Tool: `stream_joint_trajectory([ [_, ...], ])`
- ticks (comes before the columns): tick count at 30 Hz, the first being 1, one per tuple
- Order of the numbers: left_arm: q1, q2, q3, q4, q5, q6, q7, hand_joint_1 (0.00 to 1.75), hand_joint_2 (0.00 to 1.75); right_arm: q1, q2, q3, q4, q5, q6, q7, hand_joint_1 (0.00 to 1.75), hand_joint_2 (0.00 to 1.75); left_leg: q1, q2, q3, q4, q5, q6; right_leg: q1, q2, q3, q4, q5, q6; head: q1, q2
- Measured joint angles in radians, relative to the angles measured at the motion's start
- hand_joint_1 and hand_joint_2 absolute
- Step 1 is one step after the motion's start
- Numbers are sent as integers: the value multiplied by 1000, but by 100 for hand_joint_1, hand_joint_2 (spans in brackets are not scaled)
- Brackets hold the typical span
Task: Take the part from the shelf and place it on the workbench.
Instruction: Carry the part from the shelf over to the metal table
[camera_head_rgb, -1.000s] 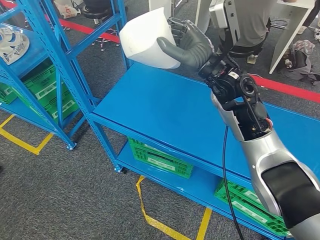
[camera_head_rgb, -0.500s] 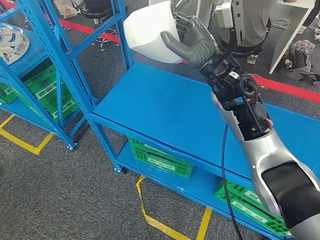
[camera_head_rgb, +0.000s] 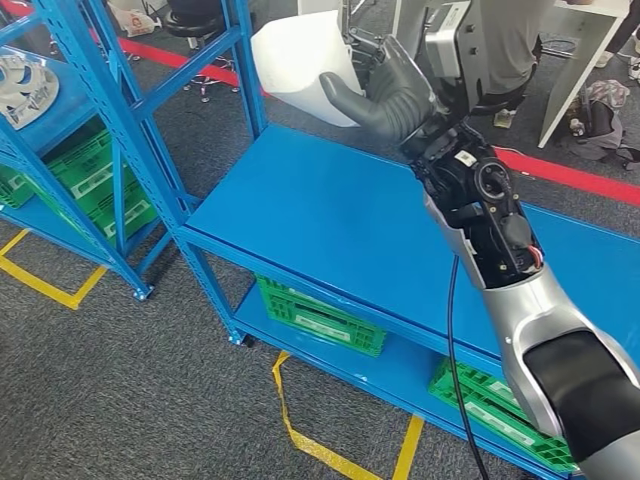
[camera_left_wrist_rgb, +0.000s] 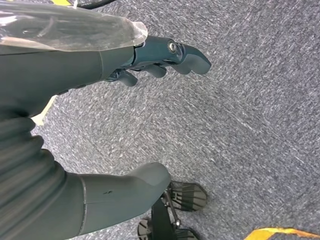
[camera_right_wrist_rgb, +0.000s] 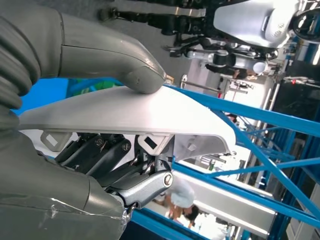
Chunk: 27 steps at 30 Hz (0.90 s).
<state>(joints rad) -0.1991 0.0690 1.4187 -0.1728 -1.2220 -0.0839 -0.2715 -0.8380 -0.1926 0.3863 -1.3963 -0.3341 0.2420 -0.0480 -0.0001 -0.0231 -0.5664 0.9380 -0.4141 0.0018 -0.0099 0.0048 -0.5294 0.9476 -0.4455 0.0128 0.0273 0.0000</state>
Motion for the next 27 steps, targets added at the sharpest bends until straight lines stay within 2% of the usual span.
stream_joint_trajectory([
  [9,0,0,0,0,0,0,34,0,175,24,0,-1,-21,18,2,-14,175,175,0,0,0,0,0,0,0,0,0,0,0,0,0,0],
  [20,0,0,0,0,1,-3,33,0,175,36,0,-10,-32,30,2,-14,175,175,0,0,0,0,0,0,0,0,0,0,0,0,0,0],
  [27,0,4,1,0,-1,-6,30,0,175,43,0,-18,-45,31,1,-10,175,175,-4,0,-3,7,-5,11,-4,0,2,-5,2,8,-5,0],
])
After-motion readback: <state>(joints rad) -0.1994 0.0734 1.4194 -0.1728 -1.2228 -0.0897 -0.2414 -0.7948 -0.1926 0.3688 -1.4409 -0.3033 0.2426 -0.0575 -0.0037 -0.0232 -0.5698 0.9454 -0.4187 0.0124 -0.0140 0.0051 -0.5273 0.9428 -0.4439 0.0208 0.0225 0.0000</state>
